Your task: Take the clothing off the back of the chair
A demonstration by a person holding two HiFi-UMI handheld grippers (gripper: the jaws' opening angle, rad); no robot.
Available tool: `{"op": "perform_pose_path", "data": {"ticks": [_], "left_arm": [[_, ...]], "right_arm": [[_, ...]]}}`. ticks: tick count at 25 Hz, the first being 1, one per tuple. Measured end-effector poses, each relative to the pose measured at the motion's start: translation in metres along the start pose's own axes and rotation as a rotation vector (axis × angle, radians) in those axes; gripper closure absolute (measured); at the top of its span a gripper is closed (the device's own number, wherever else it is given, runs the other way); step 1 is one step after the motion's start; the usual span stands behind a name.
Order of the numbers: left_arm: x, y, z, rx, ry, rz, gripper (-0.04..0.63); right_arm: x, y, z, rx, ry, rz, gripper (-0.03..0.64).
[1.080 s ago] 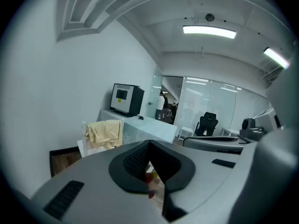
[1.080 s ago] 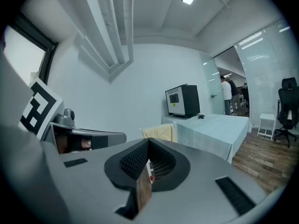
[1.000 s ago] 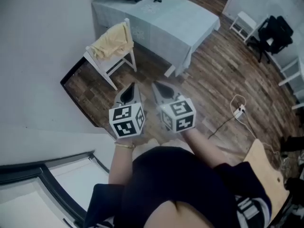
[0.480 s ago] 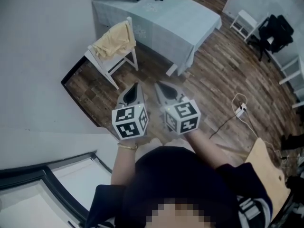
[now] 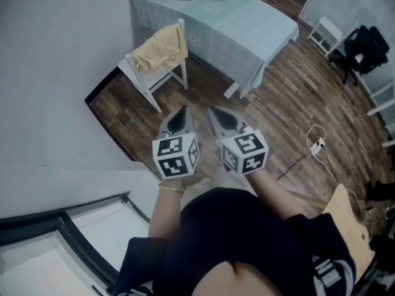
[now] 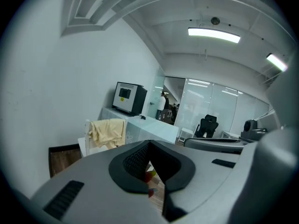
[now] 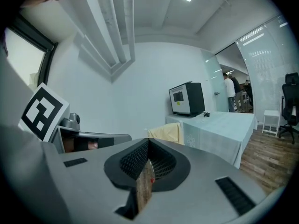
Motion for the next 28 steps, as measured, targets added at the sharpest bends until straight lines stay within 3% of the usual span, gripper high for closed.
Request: {"op": "perform_pose_path", "data": {"ticks": [15,28], "left_arm": [[0.03,-0.026,-0.007,-0.043,0.002,-0.057,0.598],[0.091,-0.057,-0.034,-0.092,0.011,-0.128,0.598]], "right_arm": [[0.047,0.01,-0.012,-0.014,0.004,-0.101,0.603],[0.116,0.056,-0.041,-0.029,0.007,-0.146,0.603]]}}
Point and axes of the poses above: the fingertips, and each gripper's own axes: x forward along the fingers, y to its right, z out of its underside, the point moved 10 cm from there along -x, backward along the fingers, and after that the axes turned 7 degrees about -z, right-handed, at the moved point
